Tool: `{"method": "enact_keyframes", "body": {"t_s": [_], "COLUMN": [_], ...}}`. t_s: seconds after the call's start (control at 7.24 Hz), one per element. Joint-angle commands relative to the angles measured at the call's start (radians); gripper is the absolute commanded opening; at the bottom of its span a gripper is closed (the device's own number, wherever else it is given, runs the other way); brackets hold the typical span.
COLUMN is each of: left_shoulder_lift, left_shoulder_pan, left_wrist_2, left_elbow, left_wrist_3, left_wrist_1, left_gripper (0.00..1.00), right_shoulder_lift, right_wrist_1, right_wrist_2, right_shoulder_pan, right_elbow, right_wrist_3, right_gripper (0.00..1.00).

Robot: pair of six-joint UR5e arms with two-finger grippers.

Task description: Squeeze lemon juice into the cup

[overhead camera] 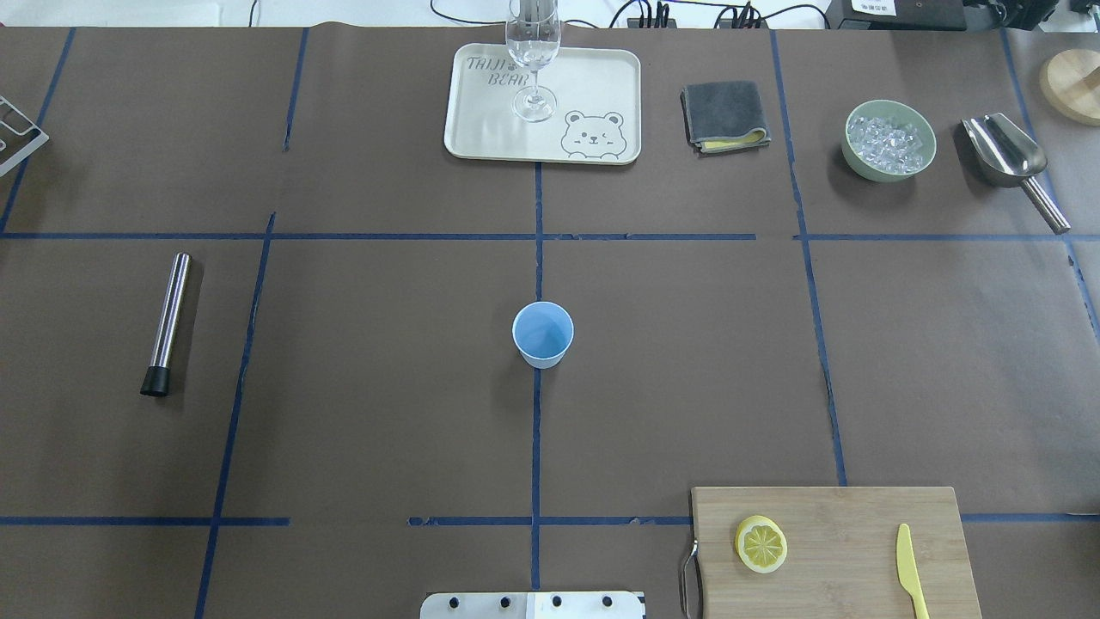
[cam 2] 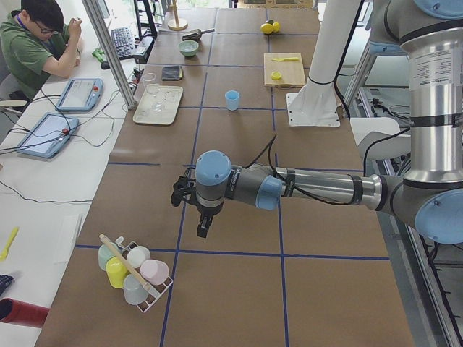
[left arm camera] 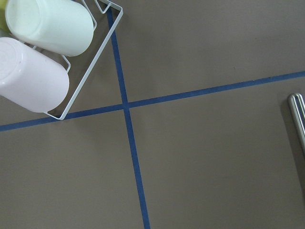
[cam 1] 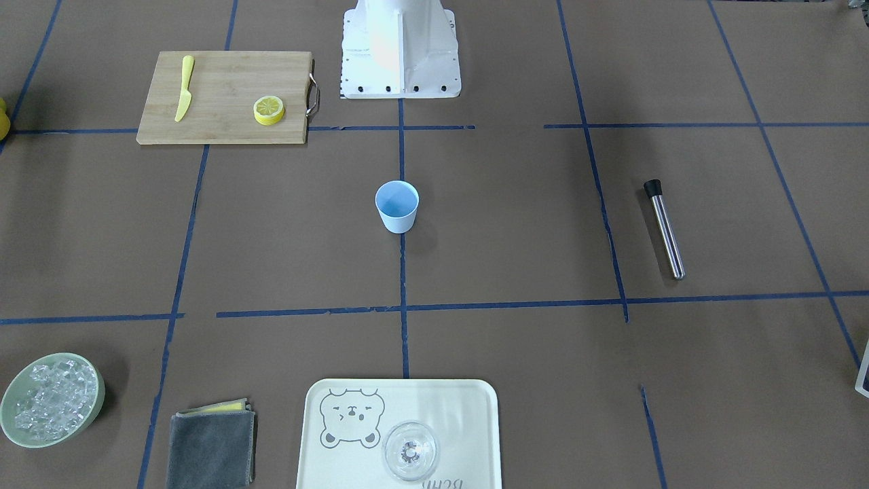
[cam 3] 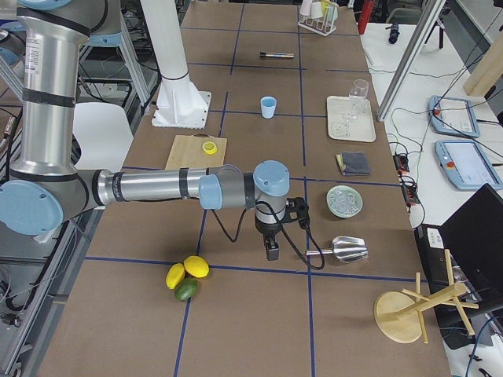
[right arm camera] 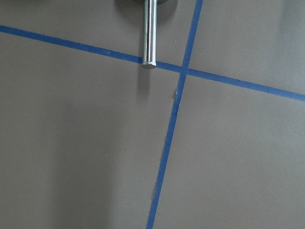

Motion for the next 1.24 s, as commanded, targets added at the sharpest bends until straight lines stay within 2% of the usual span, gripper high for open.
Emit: {"method": "enact_keyframes", "body": {"t_s": [0.0,0.41,0.55,0.83,1.1], "left_shoulder_lift": [-0.002,-0.017,-0.029,-0.04,-0.041], "left_shoulder_pan": [0.002,0.003,0.003,0.002,0.002], "left_wrist_2": [0.003,0.021,0.023,0.014,0.005], "left_elbow": [-0.005,-0.014,-0.017,-0.017,-0.012], "left_wrist_3": [0.005,0.005,0.005,0.005,0.003], "left_wrist_1": [-0.001,-0.031,-0.072,-0.077,-0.079], "left_gripper": [1.0,1.0,1.0,1.0,1.0], "right_shoulder_lift": [0.001,0.01,0.054,0.07,0.07], "right_wrist_1": [0.002,0.003,0.039,0.115,0.193], "right_wrist_2": [0.0,-0.003,-0.002,-0.006,0.012], "right_shoulder_pan": [0.0,-0.002,-0.002,-0.003,-0.002], "right_elbow": [0.002,0.021,0.038,0.058,0.055], "right_wrist_3": [0.0,0.003,0.012,0.038,0.24], "right_gripper": [1.0,1.0,1.0,1.0,1.0]}}
